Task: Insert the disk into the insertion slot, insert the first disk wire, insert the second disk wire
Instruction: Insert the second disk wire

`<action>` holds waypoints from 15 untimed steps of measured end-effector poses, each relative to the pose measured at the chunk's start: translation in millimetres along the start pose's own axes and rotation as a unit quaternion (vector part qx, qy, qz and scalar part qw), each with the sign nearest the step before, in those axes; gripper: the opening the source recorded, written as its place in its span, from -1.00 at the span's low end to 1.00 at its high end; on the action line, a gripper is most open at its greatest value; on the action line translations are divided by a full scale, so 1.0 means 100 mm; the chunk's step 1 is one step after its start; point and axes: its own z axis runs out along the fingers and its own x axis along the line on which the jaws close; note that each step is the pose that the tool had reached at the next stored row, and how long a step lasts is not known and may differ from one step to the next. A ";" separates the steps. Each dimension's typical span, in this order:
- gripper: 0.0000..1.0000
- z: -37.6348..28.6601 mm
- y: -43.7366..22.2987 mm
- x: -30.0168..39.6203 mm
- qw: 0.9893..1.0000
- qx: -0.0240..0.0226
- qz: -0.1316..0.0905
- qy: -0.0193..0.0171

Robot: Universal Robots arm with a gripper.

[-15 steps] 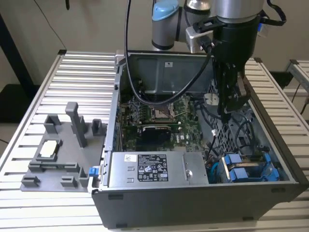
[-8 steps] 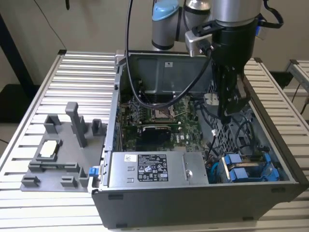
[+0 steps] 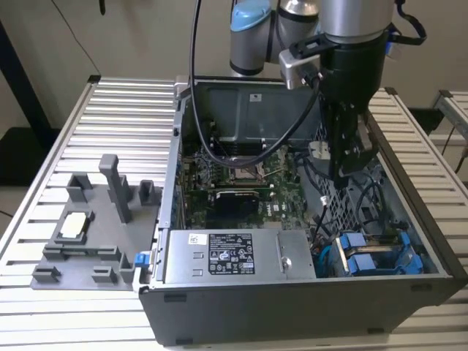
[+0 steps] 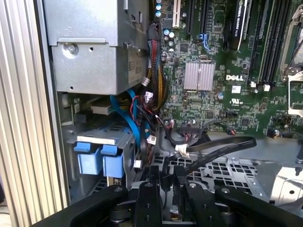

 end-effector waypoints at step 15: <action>-0.68 0.009 0.008 -0.002 1.000 0.000 -0.003 0.000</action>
